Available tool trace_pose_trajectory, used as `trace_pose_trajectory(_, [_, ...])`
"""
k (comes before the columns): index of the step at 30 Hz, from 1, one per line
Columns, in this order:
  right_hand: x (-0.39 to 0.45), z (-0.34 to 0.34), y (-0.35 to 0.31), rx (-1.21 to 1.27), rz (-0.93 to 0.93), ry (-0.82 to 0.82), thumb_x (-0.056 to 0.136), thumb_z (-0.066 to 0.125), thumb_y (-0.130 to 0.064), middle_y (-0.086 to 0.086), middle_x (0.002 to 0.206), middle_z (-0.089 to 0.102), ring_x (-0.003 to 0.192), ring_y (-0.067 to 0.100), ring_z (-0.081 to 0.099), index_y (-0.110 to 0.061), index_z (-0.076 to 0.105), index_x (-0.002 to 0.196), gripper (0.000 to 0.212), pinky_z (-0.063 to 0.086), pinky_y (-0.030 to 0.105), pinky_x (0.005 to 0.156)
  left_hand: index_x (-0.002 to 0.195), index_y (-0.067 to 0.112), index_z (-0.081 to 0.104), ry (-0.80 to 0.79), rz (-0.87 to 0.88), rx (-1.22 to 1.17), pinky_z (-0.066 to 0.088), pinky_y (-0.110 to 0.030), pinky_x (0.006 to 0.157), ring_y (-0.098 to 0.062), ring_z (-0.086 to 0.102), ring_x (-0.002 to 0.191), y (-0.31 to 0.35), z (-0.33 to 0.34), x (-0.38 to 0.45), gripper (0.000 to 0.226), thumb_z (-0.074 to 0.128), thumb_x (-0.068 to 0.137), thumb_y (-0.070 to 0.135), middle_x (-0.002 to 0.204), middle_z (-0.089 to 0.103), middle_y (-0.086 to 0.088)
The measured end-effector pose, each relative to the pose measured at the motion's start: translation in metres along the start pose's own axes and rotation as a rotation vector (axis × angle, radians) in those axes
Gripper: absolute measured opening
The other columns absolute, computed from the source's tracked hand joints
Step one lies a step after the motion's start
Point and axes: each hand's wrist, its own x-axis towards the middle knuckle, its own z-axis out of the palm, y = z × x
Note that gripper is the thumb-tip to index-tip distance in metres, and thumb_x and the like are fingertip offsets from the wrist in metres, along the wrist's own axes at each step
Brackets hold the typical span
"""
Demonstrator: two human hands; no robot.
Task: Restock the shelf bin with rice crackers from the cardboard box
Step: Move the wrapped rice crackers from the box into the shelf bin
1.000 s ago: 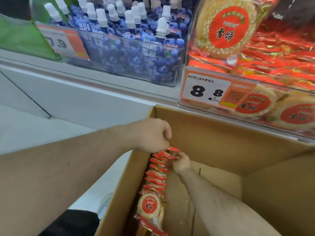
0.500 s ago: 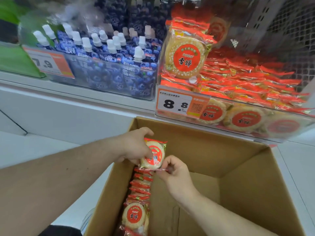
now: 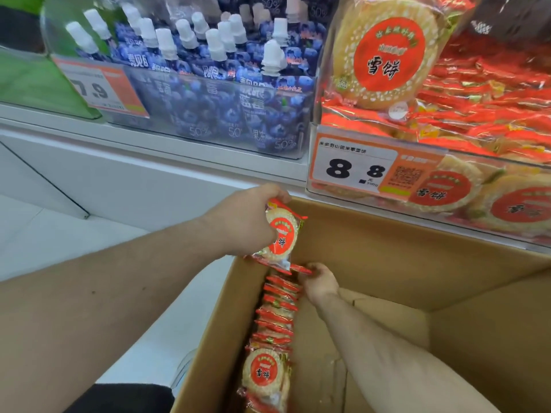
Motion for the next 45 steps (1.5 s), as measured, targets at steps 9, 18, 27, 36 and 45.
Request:
trace_pose_trajectory(9, [-0.044, -0.021, 0.016, 0.144, 0.029, 0.112, 0.067, 0.064, -0.008, -0.003, 0.067, 0.069, 0.071, 0.021, 0.061, -0.019, 0.064, 0.060, 0.013, 0.053, 0.034, 0.074, 0.105, 0.040, 0.060, -0.035, -0.010, -0.104, 0.043, -0.016, 0.044, -0.011, 0.060, 0.078, -0.005, -0.003, -0.001, 0.038, 0.064, 0.087, 0.007, 0.111, 0.062, 0.003])
trace_pose_trajectory(18, [-0.160, -0.122, -0.024, 0.274, -0.198, 0.149, 0.075, 0.065, 0.010, 0.008, 0.064, 0.066, 0.069, 0.019, 0.057, -0.008, 0.071, 0.055, 0.028, 0.045, 0.032, 0.070, 0.103, 0.033, 0.064, -0.049, 0.059, -0.198, 0.061, -0.043, 0.067, -0.016, 0.072, 0.079, 0.016, -0.013, -0.031, 0.042, 0.060, 0.083, -0.004, 0.098, 0.069, 0.000])
trace_pose_trajectory(27, [-0.248, -0.156, -0.086, 0.250, -0.493, 0.165, 0.076, 0.065, 0.010, -0.001, 0.068, 0.070, 0.076, 0.013, 0.062, -0.018, 0.072, 0.054, 0.036, 0.047, 0.025, 0.074, 0.108, 0.028, 0.064, -0.189, 0.200, -0.514, 0.059, -0.035, 0.078, -0.020, 0.067, 0.095, 0.055, -0.013, -0.067, 0.047, 0.072, 0.072, -0.001, 0.107, 0.067, -0.005])
trace_pose_trajectory(36, [-0.277, -0.178, -0.122, -0.035, -0.622, 0.151, 0.075, 0.070, -0.005, -0.002, 0.067, 0.052, 0.064, 0.013, 0.046, -0.015, 0.055, 0.063, 0.021, 0.040, 0.022, 0.061, 0.108, 0.033, 0.057, -0.114, 0.363, -0.625, 0.059, -0.049, 0.077, -0.024, 0.069, 0.092, 0.077, -0.018, -0.086, 0.053, 0.076, 0.075, -0.004, 0.105, 0.066, -0.008])
trace_pose_trajectory(45, [-0.279, -0.203, -0.171, 0.013, -0.633, 0.090, 0.057, 0.089, -0.047, 0.001, 0.120, 0.064, 0.108, 0.017, 0.062, -0.020, 0.049, 0.132, 0.089, 0.054, 0.038, 0.093, 0.133, 0.043, 0.036, -0.076, 0.491, -0.745, 0.058, -0.032, 0.073, -0.012, 0.064, 0.095, 0.096, -0.034, -0.089, 0.083, 0.074, 0.077, -0.004, 0.111, 0.055, 0.001])
